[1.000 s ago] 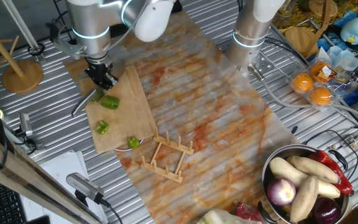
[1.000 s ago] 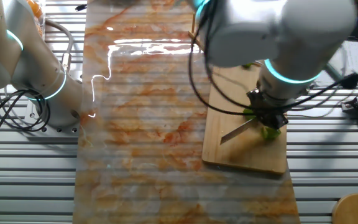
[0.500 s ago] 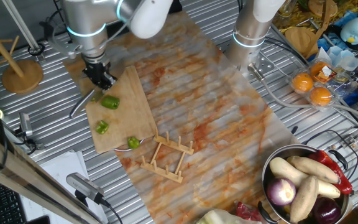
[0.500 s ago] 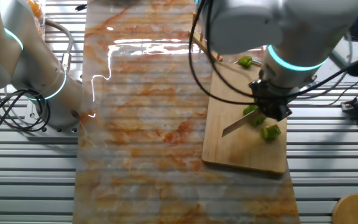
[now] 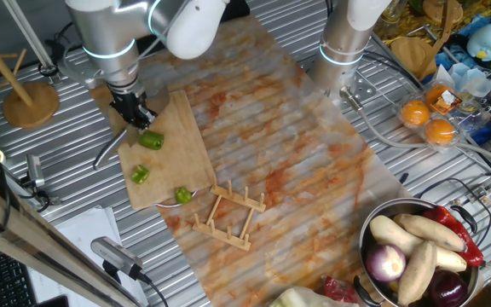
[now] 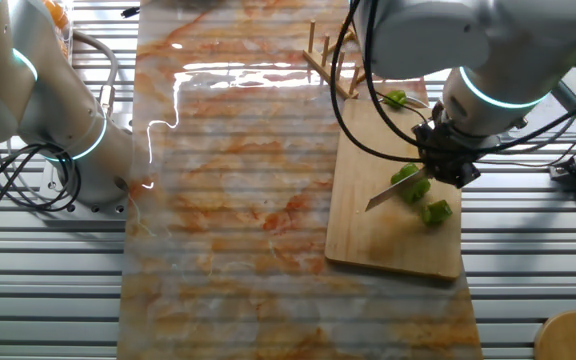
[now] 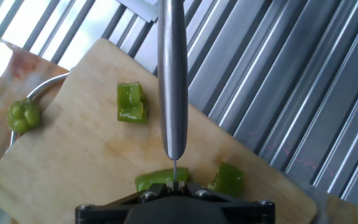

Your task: Chop the chili peppers

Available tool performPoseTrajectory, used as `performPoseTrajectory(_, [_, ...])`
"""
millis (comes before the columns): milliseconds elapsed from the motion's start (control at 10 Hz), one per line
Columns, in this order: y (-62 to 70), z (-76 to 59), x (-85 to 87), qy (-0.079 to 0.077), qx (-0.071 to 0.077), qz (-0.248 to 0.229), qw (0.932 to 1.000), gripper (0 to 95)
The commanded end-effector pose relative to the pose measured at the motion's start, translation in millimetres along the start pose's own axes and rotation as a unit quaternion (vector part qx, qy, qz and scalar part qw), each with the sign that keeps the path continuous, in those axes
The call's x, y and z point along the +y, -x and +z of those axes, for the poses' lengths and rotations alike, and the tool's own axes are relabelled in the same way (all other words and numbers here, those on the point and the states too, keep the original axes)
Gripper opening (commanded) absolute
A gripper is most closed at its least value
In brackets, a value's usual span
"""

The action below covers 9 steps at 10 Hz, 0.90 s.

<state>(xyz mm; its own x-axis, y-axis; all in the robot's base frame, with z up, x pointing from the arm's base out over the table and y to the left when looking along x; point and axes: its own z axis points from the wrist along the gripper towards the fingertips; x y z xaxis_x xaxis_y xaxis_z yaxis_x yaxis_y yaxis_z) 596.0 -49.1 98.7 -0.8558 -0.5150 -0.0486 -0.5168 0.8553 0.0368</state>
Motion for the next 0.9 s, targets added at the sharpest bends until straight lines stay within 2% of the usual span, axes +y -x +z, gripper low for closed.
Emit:
performPoseTrajectory(100, [1.5, 5.5, 7.5, 0.004, 0.0, 0.005, 1.0, 0.0])
performPoseTrajectory(400, [2.5, 11.1, 10.4, -0.01, 0.005, 0.011, 0.9999, 0.0])
performPoseTrajectory(600, [2.8, 12.0, 9.7, -0.012, 0.005, 0.01, 0.9999, 0.0])
performPoseTrajectory(900, [2.3, 22.8, 10.4, -0.011, 0.004, 0.006, 0.9999, 0.0])
